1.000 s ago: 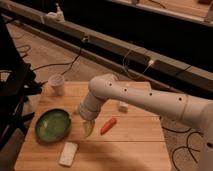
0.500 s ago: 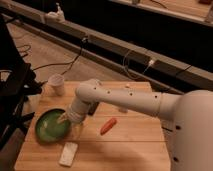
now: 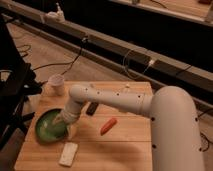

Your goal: Pick up the ceramic bowl

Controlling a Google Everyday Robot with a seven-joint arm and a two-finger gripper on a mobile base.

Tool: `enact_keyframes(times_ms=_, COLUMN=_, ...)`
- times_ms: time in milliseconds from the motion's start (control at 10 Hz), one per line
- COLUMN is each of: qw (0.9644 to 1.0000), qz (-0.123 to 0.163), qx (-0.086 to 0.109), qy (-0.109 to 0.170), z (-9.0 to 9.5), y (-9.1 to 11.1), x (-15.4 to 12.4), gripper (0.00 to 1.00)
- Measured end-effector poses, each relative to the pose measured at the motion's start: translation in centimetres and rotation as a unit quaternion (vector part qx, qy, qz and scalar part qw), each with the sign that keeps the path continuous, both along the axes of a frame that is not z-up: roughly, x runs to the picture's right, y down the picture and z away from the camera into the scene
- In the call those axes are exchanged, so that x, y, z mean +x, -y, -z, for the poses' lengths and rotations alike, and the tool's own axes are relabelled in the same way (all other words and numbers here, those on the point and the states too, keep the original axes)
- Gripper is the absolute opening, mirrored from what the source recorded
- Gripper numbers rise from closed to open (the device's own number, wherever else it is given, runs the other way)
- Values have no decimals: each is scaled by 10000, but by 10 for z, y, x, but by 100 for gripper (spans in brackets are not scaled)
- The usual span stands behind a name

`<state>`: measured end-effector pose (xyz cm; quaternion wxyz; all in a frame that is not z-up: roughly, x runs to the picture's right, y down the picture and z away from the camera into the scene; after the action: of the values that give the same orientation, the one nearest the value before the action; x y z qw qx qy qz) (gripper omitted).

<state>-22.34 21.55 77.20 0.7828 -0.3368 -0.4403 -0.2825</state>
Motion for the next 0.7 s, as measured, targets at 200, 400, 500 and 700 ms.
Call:
enact_keyframes(times_ms=200, qw=9997, qz=-77, qx=-219, qy=44, z=-21, y=-14, x=2, gripper=72)
enact_keyframes(times_ms=400, qw=9993, qz=-158, qx=-346, qy=55, z=-33, y=-24, x=2, gripper=68)
enact_keyframes(times_ms=500, qw=9992, qz=-168, qx=-366, qy=83, z=-38, y=-27, x=1, gripper=58)
enact_keyframes(times_ms=700, qw=9992, qz=-139, qx=-342, qy=150, z=-40, y=-29, x=-2, gripper=38)
